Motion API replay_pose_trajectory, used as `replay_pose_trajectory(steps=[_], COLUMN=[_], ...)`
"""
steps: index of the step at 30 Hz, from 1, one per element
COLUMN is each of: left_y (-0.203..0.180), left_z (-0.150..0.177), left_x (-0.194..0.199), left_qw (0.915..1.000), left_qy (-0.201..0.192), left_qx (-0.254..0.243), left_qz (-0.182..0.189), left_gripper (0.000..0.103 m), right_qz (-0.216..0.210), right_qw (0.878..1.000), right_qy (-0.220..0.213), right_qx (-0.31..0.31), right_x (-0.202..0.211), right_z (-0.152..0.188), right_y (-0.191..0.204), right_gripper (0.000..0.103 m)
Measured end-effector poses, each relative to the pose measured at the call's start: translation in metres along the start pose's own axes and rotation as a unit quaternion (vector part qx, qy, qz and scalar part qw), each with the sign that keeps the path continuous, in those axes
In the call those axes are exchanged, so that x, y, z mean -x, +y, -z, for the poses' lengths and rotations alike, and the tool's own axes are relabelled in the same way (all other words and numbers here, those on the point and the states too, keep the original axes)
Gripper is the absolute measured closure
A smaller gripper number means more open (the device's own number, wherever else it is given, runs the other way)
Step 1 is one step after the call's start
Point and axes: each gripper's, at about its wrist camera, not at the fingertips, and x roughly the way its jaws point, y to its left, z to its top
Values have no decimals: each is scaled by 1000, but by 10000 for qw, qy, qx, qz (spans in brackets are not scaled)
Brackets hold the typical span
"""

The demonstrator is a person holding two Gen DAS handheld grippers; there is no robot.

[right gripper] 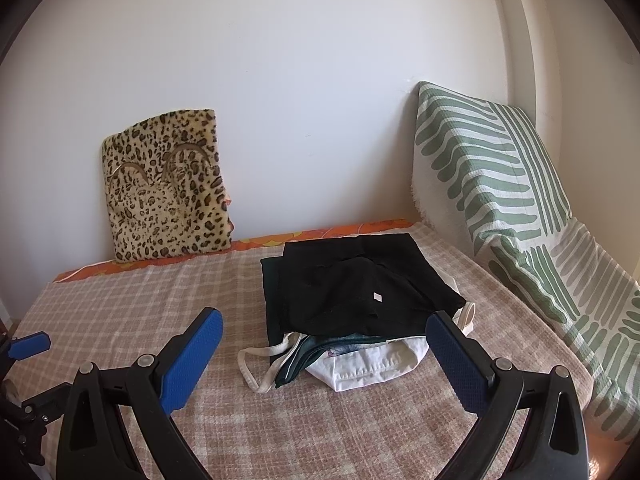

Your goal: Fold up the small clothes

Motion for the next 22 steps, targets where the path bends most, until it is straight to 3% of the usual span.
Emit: replay_pose_trajectory(steps=[22], left_y=[3], left_z=[1], left_x=[3], left_qw=[9998], left_qy=[-96], left_qx=[-67], left_qz=[-154], left_gripper=[2], right_qz=[-11], right_qw=[10000], right_qy=[21], right_qx=[20], right_x=[-3], right_z=[2], right_y=[3], right_gripper=[0])
